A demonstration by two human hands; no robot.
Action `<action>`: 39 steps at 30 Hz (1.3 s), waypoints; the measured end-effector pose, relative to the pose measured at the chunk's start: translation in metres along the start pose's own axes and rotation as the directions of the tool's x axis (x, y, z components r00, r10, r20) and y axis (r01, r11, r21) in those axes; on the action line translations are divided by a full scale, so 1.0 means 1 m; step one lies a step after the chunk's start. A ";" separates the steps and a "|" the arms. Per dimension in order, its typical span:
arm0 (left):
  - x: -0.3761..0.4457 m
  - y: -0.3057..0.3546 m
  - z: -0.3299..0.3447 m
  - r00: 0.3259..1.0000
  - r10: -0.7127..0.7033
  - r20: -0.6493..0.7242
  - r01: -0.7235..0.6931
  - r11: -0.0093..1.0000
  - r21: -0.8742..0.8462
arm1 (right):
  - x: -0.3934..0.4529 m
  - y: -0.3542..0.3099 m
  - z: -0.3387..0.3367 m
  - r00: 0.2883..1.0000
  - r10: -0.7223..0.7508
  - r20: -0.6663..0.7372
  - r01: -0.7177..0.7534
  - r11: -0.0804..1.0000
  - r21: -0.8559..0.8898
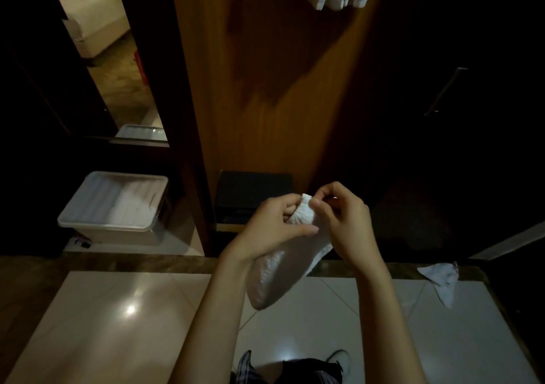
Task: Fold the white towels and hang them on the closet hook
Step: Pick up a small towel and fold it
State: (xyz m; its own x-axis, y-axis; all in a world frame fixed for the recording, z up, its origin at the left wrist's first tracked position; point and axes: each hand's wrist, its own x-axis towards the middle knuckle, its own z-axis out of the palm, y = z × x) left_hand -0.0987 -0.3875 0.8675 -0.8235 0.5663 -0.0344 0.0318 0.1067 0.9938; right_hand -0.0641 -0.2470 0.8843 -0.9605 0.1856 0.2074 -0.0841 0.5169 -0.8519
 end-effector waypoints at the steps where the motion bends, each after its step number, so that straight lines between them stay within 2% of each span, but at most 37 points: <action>1: 0.001 0.000 -0.001 1.000 0.006 -0.008 -0.006 0.999 0.044 | 0.000 0.000 0.001 1.000 0.004 -0.008 -0.004 1.000 0.011; 12: 0.004 -0.004 0.001 0.992 0.061 -0.112 -0.059 0.998 0.019 | 0.001 -0.005 0.005 0.998 0.038 -0.055 -0.038 0.999 0.001; 18: 0.000 -0.005 -0.007 0.986 0.101 -0.130 -0.116 0.986 -0.116 | 0.001 -0.004 -0.002 0.997 0.054 -0.060 -0.063 0.985 -0.162; 21: -0.003 -0.006 -0.012 0.981 0.120 -0.153 -0.137 0.984 -0.112 | 0.000 0.006 -0.006 0.998 0.057 0.011 -0.049 0.936 -0.349; 23: -0.006 -0.008 -0.016 0.980 0.137 -0.142 -0.153 0.983 -0.105 | -0.001 0.009 -0.011 0.996 0.063 0.067 -0.032 0.920 -0.390; 26: -0.014 -0.011 -0.024 0.984 0.149 -0.102 -0.162 0.977 -0.140 | -0.002 0.012 -0.020 0.970 0.078 0.232 -0.015 0.965 -0.262; 28: -0.019 -0.013 -0.029 0.982 0.152 -0.114 -0.167 0.976 -0.140 | -0.006 0.017 -0.024 0.922 0.134 0.363 -0.090 0.987 -0.137; 29: -0.021 -0.015 -0.031 0.979 0.157 -0.131 -0.174 0.976 -0.132 | -0.009 0.020 -0.025 0.915 0.148 0.376 -0.123 0.988 -0.089; 31: -0.024 -0.020 -0.036 0.968 0.168 -0.186 -0.191 0.975 -0.113 | -0.013 0.023 -0.023 0.944 0.150 0.293 -0.150 0.988 -0.020; 33: -0.028 -0.023 -0.040 0.957 0.168 -0.236 -0.203 0.970 -0.132 | -0.013 0.022 -0.020 0.981 0.097 0.170 -0.097 0.995 -0.004; 36: -0.029 -0.021 -0.040 0.938 0.163 -0.307 -0.256 0.921 -0.293 | -0.011 0.013 -0.019 0.997 -0.075 0.027 0.073 0.995 0.073; 38: -0.029 -0.020 -0.040 0.929 0.108 -0.354 -0.258 0.875 -0.410 | -0.011 0.006 -0.019 0.998 -0.068 -0.004 0.068 0.986 0.150; 39: -0.030 -0.021 -0.040 0.932 0.082 -0.354 -0.226 0.893 -0.388 | -0.011 0.005 -0.017 0.999 -0.046 -0.006 0.046 0.996 0.081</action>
State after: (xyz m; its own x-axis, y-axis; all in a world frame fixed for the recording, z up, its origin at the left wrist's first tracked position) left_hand -0.0976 -0.4391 0.8522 -0.9652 0.2466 0.0866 -0.0054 -0.3499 0.9368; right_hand -0.0490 -0.2319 0.8857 -0.9540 0.1665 0.2492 -0.1496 0.4560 -0.8773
